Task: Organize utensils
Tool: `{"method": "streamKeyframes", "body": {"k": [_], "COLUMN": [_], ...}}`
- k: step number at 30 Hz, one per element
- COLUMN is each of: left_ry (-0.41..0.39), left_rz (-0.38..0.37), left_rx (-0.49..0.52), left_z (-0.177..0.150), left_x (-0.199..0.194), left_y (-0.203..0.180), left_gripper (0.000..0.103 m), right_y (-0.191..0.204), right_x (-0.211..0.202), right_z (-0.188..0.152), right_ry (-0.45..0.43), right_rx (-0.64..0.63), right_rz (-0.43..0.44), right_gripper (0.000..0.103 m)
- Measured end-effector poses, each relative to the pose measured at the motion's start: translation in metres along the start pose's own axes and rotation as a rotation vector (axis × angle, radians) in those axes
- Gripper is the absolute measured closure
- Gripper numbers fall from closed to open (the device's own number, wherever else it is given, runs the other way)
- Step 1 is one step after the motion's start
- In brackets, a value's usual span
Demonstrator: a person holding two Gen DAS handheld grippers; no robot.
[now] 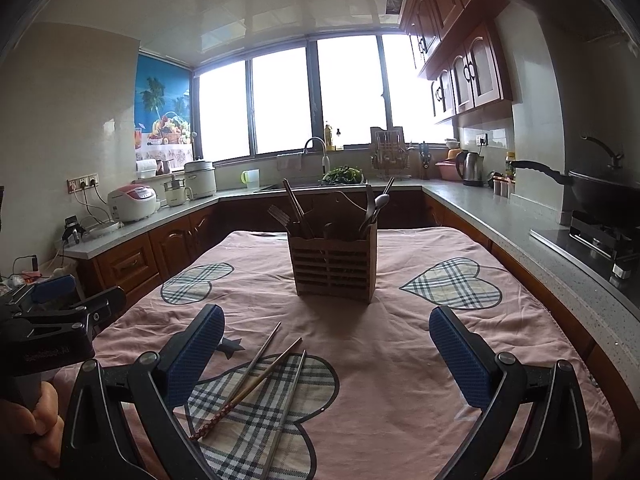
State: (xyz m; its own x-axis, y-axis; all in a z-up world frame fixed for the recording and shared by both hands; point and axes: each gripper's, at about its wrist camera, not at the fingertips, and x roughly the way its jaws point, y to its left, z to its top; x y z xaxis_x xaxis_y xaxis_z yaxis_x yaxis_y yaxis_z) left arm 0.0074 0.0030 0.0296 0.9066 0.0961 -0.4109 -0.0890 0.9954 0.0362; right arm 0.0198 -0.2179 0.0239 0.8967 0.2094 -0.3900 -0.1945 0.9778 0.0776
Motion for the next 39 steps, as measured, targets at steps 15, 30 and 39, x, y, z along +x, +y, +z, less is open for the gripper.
{"method": "streamKeyframes", "body": {"k": [15,30,39], "left_ry": [-0.014,-0.014,-0.016], "left_rz": [0.002,-0.006,-0.009], "left_rx": [0.005,0.005,0.003], "left_z": [-0.0004,0.0008,0.0029], "left_x": [-0.0008,-0.0010,-0.0003], "left_y": [-0.0015,-0.0021,-0.0021], "left_gripper": [0.000,0.000,0.000], "right_y": [0.0034,0.0030,0.0037], "right_x": [-0.0011,-0.0022,-0.0026], "right_z": [0.0009,0.0021,0.0073], "right_ry": [-0.003,-0.007,-0.012], "right_rx": [-0.010,-0.013,-0.018], "right_rz": [0.006,0.008,0.012], "right_gripper": [0.000,0.000,0.000]}}
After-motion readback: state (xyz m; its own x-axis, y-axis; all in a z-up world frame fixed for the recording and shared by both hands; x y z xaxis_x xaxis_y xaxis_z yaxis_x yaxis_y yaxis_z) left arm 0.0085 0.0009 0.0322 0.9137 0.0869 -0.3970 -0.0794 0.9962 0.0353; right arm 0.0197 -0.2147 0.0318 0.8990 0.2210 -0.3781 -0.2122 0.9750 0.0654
